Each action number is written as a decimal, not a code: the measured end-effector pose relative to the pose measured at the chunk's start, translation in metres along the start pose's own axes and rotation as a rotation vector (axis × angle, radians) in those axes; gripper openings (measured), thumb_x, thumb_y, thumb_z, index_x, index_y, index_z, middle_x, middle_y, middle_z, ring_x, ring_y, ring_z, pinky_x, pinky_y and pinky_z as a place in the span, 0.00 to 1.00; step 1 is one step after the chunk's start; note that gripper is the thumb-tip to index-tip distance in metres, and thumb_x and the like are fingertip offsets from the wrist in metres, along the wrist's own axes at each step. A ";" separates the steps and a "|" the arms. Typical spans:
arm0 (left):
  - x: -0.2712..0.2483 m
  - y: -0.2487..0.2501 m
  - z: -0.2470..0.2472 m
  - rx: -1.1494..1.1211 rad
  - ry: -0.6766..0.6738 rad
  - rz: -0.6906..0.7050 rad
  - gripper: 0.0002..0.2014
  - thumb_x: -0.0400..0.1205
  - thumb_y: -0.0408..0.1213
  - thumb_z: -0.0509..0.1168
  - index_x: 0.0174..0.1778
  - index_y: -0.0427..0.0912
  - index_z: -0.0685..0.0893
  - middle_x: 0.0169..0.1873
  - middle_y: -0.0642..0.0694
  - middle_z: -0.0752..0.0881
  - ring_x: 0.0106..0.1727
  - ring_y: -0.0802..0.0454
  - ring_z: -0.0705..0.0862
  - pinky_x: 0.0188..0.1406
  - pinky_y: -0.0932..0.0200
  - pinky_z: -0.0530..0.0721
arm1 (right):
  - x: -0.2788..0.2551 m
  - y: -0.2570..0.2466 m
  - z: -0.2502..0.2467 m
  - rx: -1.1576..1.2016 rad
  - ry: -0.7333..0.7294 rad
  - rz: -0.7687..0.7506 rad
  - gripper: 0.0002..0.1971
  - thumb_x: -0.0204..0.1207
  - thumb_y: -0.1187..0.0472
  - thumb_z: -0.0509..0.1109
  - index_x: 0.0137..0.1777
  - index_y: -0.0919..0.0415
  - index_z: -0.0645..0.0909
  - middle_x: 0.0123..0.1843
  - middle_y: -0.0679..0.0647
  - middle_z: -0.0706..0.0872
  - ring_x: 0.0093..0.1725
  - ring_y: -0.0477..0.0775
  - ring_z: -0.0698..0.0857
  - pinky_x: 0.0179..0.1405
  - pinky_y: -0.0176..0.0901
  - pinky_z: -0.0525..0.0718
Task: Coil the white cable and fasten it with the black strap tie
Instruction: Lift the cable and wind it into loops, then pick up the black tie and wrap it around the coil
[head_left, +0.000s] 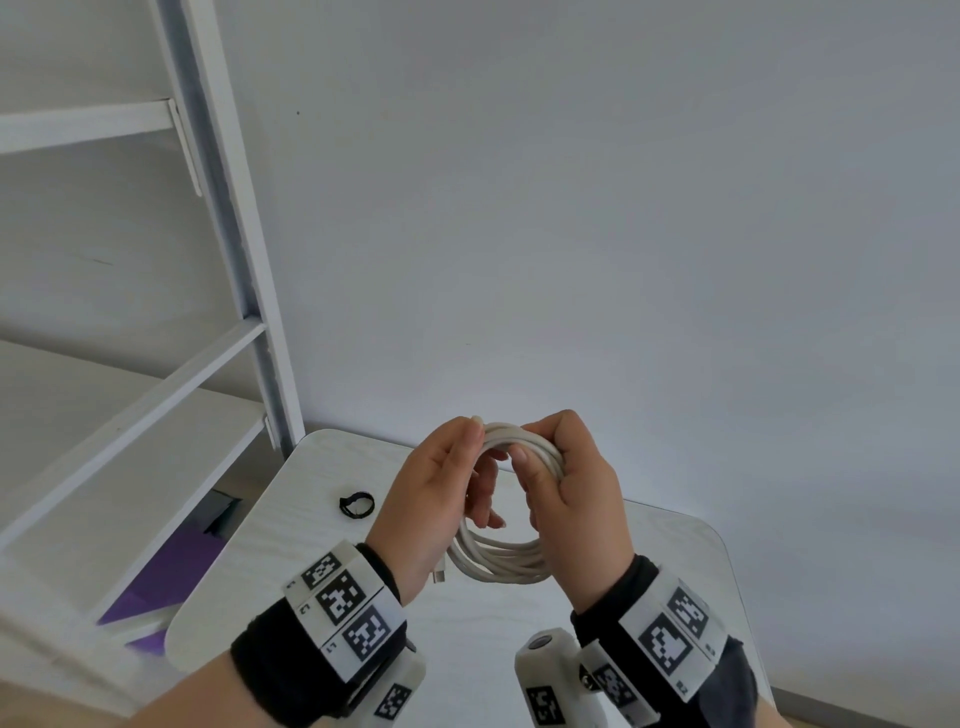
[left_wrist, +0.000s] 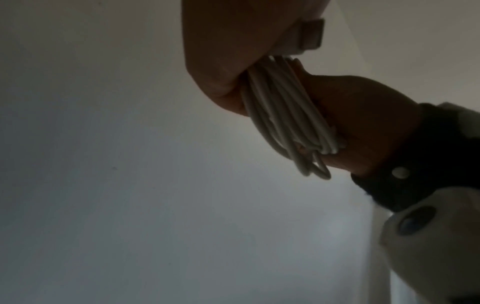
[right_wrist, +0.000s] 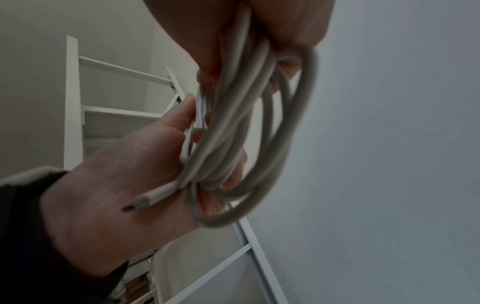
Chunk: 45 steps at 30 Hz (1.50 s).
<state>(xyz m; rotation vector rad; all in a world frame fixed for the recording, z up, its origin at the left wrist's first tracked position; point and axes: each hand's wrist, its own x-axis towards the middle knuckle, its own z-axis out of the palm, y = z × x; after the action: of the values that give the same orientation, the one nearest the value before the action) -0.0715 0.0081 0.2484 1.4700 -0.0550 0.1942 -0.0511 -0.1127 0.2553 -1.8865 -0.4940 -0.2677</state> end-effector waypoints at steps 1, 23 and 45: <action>0.001 -0.002 -0.001 0.047 0.009 0.026 0.25 0.75 0.57 0.52 0.40 0.38 0.82 0.21 0.55 0.76 0.25 0.53 0.75 0.29 0.65 0.82 | 0.000 0.000 -0.001 -0.001 -0.003 -0.011 0.07 0.72 0.51 0.62 0.38 0.52 0.73 0.28 0.37 0.81 0.22 0.43 0.76 0.23 0.28 0.71; -0.016 -0.026 -0.048 0.070 -0.240 -0.325 0.29 0.70 0.66 0.60 0.26 0.38 0.75 0.20 0.46 0.77 0.26 0.50 0.79 0.42 0.48 0.85 | -0.018 0.032 0.031 -0.096 -0.294 -0.078 0.12 0.71 0.42 0.55 0.41 0.48 0.73 0.35 0.43 0.85 0.37 0.46 0.83 0.36 0.40 0.80; -0.023 -0.101 -0.113 0.140 0.260 -0.565 0.20 0.77 0.52 0.63 0.30 0.39 0.71 0.16 0.51 0.63 0.17 0.55 0.58 0.15 0.64 0.58 | -0.008 0.100 0.122 0.260 -0.663 0.312 0.24 0.72 0.37 0.52 0.58 0.48 0.77 0.52 0.45 0.85 0.50 0.48 0.84 0.53 0.45 0.84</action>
<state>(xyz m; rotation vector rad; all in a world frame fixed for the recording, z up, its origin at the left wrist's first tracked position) -0.0869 0.1087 0.1336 1.5306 0.5889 -0.0757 -0.0187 -0.0309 0.1236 -1.7349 -0.6248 0.6210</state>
